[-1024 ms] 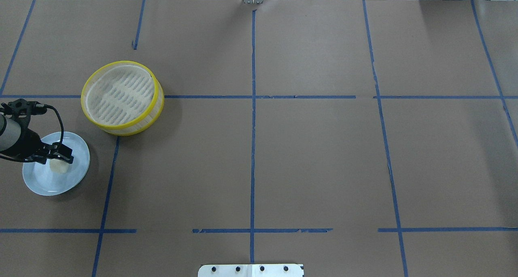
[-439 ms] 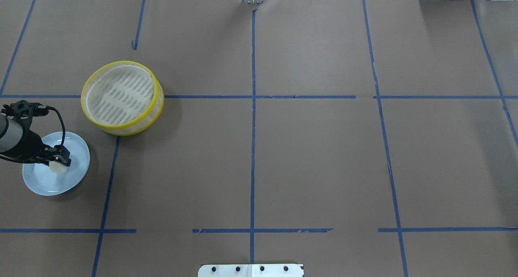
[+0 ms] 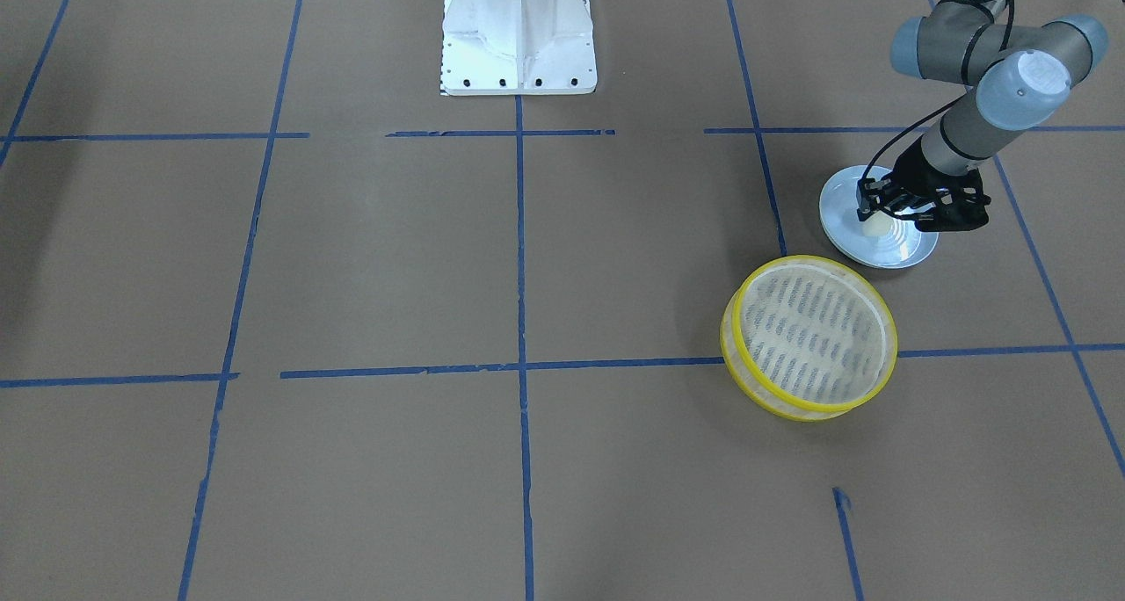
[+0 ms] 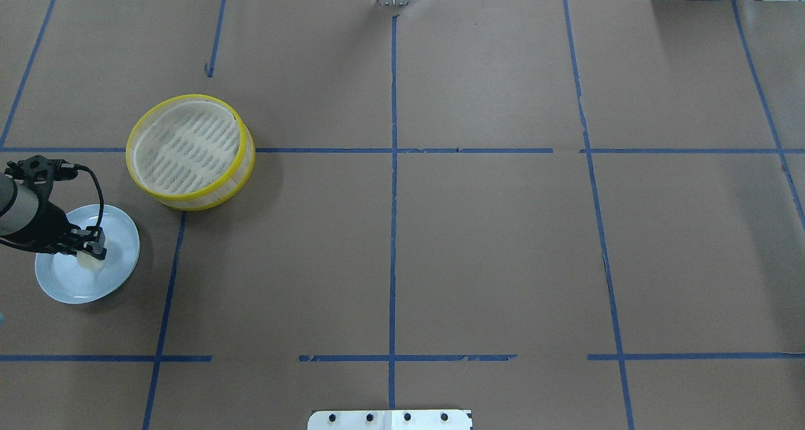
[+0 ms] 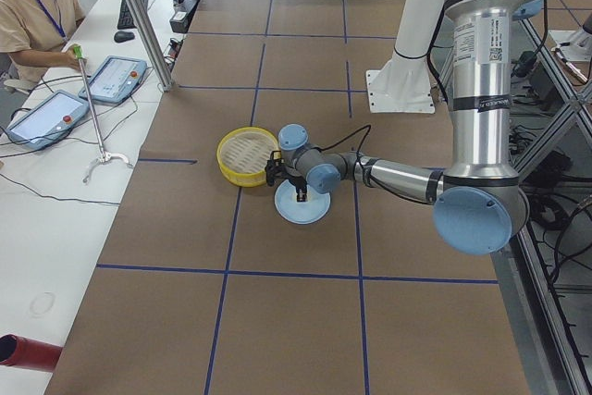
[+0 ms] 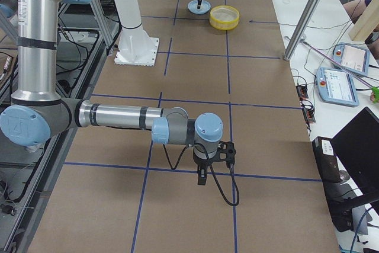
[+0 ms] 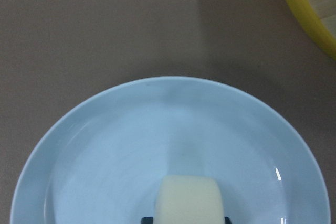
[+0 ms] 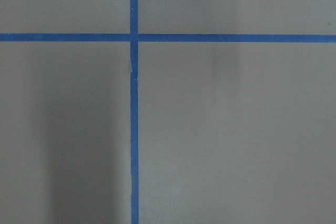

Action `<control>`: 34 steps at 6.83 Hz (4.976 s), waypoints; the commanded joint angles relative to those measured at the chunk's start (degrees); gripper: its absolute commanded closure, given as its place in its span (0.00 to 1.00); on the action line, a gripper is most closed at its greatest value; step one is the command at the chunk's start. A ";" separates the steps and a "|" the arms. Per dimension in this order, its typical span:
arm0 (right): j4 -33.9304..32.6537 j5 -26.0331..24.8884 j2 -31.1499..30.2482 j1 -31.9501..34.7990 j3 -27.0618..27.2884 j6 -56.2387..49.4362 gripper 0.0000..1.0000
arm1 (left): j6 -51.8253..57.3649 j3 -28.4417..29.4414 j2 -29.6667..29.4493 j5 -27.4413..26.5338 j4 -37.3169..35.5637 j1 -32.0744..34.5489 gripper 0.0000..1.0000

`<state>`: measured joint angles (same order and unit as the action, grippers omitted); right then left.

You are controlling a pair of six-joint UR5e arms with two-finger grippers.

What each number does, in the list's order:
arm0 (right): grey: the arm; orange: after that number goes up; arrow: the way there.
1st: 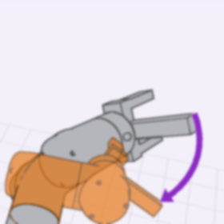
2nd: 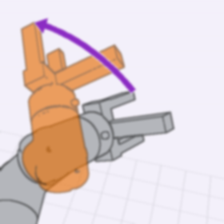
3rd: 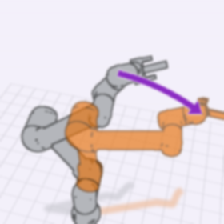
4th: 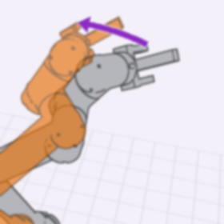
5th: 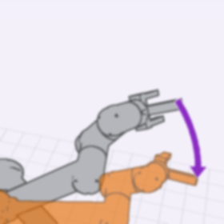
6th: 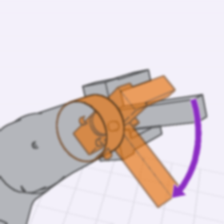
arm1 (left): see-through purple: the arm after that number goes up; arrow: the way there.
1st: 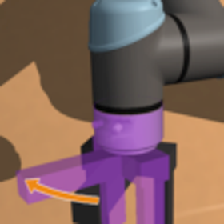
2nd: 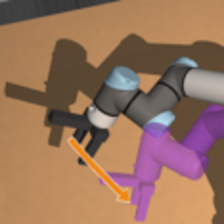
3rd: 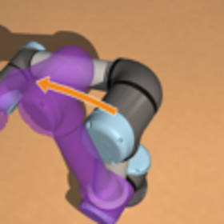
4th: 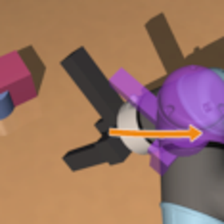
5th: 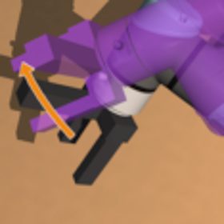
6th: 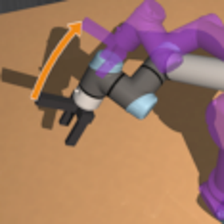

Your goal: Place bun in steamer

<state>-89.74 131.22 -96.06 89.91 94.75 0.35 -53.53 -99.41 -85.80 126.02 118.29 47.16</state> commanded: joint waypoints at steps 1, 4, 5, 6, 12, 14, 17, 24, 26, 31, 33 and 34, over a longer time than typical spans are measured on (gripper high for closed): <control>0.00 0.00 0.00 0.00 0.00 0.00 0.00 | 0.00 -5.15 0.02 0.02 -0.95 0.56 0.65; 0.00 0.00 0.00 0.00 0.00 0.00 0.00 | 0.00 -6.86 -7.68 -0.07 -4.47 5.98 0.64; 0.00 0.00 0.00 0.00 0.00 0.00 0.00 | 0.00 -4.50 -11.10 -0.07 -4.56 7.58 0.64; 0.00 0.00 0.00 0.00 0.00 0.00 0.00 | -0.08 -0.22 -15.66 -0.15 -4.65 8.29 0.64; 0.00 0.00 0.00 0.00 0.00 0.00 0.00 | -2.10 14.76 -25.82 -0.60 -4.65 5.84 0.65; 0.00 0.00 0.00 0.00 0.00 0.00 0.00 | -4.21 14.94 -25.99 -0.60 -4.56 4.09 0.65; 0.00 0.00 0.00 0.00 0.00 0.00 0.00 | -4.83 14.86 -25.99 -0.68 -4.48 3.81 0.32; 0.00 0.00 0.00 0.00 0.00 0.00 0.00 | 8.83 8.03 -20.06 5.54 -5.26 16.09 0.00; 0.00 0.00 0.00 0.00 0.00 0.00 0.00 | 24.26 2.31 -7.42 5.91 -5.44 23.81 0.00; 0.00 0.00 0.00 0.00 0.00 0.00 0.00 | 54.21 3.25 0.46 10.83 -20.17 44.66 0.01; 0.00 0.00 0.00 0.00 0.00 0.00 0.00 | 53.97 3.43 1.34 10.83 -21.17 45.56 0.01; 0.00 0.00 0.00 0.00 0.00 0.00 0.00 | 53.97 3.34 1.08 10.74 -24.05 45.56 0.01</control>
<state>-89.73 131.22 -96.07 89.91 94.75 0.35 0.39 -96.05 -84.73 136.84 96.68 92.51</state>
